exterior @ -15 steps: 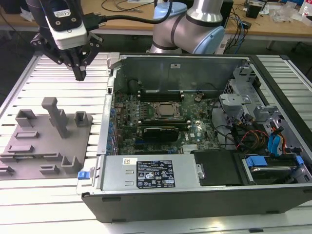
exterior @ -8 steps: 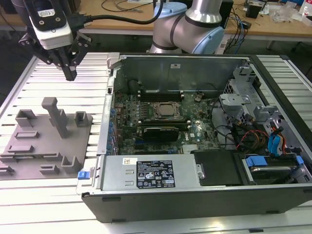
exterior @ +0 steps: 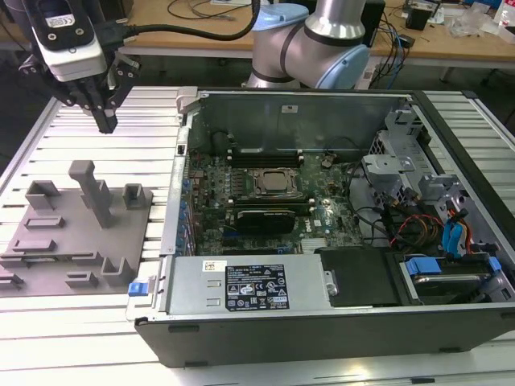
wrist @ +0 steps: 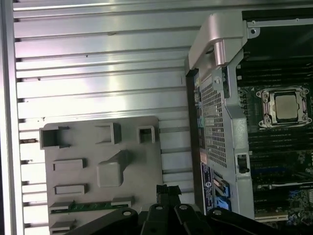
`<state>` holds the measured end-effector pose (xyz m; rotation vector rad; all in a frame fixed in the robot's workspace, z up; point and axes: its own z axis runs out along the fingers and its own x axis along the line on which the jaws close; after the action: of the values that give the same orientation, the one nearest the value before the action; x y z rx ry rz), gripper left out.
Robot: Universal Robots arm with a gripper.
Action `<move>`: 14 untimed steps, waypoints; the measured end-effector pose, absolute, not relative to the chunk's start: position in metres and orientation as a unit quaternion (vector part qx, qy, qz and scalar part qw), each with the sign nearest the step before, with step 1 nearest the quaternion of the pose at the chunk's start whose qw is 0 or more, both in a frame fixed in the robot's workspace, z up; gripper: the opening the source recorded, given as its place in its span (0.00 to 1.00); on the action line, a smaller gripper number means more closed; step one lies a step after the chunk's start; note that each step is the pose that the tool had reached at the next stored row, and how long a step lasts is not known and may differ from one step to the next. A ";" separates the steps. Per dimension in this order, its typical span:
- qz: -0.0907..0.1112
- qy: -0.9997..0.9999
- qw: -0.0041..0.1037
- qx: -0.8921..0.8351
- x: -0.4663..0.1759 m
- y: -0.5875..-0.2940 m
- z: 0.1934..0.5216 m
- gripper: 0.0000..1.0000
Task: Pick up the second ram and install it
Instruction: 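Reach for the second ram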
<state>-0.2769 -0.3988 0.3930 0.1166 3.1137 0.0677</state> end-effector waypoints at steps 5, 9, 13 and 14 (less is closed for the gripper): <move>0.022 0.999 0.013 0.037 -0.285 -0.399 0.393 0.11; 0.022 0.999 0.013 0.037 -0.291 -0.399 0.393 0.11; 0.022 0.999 0.013 0.037 -0.298 -0.399 0.393 0.11; 0.022 0.999 0.013 0.037 -0.300 -0.399 0.393 0.11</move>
<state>-0.3001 -0.3988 0.3925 0.1166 3.1136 0.0677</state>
